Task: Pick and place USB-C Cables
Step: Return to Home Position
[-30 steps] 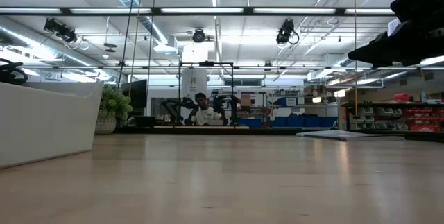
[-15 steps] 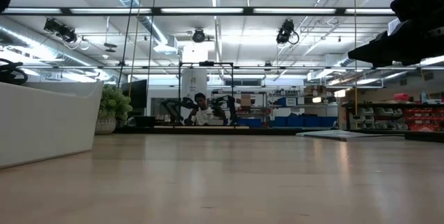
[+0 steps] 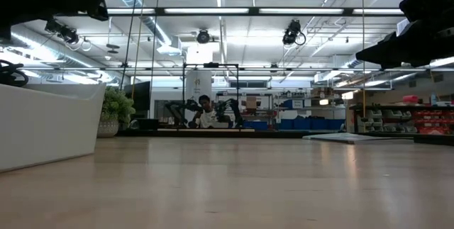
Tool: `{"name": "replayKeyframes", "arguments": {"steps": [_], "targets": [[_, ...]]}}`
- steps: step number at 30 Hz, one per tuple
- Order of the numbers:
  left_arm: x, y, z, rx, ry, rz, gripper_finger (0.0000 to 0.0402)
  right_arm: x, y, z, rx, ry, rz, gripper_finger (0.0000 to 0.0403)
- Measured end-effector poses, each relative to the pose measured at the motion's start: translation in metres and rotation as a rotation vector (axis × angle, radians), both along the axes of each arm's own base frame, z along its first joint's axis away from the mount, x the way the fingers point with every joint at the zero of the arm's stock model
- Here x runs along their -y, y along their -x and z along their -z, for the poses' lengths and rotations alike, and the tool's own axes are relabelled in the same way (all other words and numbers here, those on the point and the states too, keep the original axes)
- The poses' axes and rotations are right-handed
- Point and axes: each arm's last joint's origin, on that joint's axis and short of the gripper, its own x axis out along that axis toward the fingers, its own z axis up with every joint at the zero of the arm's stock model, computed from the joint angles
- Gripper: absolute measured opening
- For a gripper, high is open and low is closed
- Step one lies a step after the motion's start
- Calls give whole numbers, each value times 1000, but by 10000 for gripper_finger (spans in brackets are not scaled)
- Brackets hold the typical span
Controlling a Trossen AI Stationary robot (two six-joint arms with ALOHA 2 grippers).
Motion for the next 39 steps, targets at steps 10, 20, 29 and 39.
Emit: {"name": "replayKeyframes", "arguments": {"steps": [10, 20, 29, 39], "targets": [[-8, 10, -7, 70, -19, 60, 7, 0, 0, 0, 0, 0, 0, 96], [-2, 14, 1, -26, 44, 218, 4, 0, 0, 0, 0, 0, 0, 96], [1, 12, 19, -234, 99, 258, 14, 0, 0, 0, 0, 0, 0, 96], [1, 12, 31, -365, 143, 248, 22, 0, 0, 0, 0, 0, 0, 96]]}}
